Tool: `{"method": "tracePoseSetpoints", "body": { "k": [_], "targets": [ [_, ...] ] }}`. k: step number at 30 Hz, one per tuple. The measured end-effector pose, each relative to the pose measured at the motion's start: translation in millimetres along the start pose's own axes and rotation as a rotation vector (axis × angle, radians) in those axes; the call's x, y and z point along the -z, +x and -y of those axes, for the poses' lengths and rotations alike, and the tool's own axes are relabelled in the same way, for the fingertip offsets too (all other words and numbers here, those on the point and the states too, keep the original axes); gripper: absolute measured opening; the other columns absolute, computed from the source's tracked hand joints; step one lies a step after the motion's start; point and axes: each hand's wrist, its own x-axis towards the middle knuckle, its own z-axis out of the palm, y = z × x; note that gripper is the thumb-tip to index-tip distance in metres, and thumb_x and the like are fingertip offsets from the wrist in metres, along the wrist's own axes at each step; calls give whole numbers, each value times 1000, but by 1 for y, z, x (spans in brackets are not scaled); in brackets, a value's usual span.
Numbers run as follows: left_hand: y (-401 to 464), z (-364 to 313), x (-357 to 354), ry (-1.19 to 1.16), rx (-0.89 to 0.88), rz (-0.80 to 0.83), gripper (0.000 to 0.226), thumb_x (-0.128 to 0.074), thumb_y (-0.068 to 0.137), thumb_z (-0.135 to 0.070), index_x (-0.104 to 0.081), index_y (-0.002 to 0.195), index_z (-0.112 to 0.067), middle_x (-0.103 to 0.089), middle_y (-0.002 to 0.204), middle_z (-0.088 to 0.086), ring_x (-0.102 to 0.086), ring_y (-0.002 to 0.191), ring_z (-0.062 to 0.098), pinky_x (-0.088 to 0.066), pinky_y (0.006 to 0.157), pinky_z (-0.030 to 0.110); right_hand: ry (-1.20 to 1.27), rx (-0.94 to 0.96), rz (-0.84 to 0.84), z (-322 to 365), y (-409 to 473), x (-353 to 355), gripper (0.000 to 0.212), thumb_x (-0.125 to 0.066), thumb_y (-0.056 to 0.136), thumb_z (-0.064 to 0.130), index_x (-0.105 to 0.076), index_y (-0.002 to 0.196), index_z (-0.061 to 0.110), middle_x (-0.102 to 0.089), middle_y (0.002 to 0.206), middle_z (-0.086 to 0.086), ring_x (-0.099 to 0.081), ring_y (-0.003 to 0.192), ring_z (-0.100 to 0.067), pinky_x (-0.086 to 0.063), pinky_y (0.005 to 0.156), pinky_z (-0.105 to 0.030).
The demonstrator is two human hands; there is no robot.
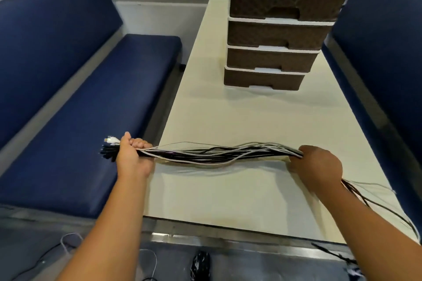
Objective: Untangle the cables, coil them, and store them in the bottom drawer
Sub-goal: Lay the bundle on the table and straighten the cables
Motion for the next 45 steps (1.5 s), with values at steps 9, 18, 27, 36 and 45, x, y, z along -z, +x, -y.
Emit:
{"method": "tracePoseSetpoints", "body": {
  "k": [9, 18, 27, 36, 45],
  "targets": [
    [42, -30, 56, 42, 154, -244, 33, -48, 101, -15, -43, 69, -17, -42, 41, -6, -41, 36, 8, -44, 46, 17, -107, 109, -64, 37, 2, -39, 17, -64, 82, 39, -64, 73, 25, -68, 71, 3, -65, 73, -28, -35, 56, -27],
    [70, -3, 91, 544, 529, -180, 45, -53, 90, -53, -70, 94, -12, -71, 98, 11, -65, 92, 26, -49, 94, 41, -130, 90, -117, 39, 0, -41, 19, -70, 79, 25, -57, 65, 27, -67, 67, -5, -64, 66, -34, -33, 53, -27],
    [54, -46, 69, 1893, -104, -211, 79, -20, 96, -64, -57, 124, 0, -55, 129, 26, -51, 117, 42, -41, 97, 48, -118, 90, -106, 36, 3, -42, 5, -73, 78, 26, -72, 83, 24, -72, 78, -7, -67, 75, -35, -33, 57, -29],
    [-49, 73, -57, 1897, -800, 934, 72, -60, 81, -57, -40, 138, -17, -44, 136, -1, -36, 125, 19, -30, 101, 36, -120, 116, -110, 35, 7, -43, 6, -72, 78, 31, -72, 81, 25, -72, 78, -3, -67, 75, -33, -31, 56, -28],
    [-51, 206, -53, 2219, -1142, 908, 34, -81, 49, -7, -55, 71, -14, -53, 59, 1, -48, 53, 23, -21, 52, 27, -37, 197, -128, 22, 11, -50, 23, -73, 73, 29, -59, 63, 14, -64, 60, -5, -59, 57, -34, -30, 49, -28]
  ]
}}
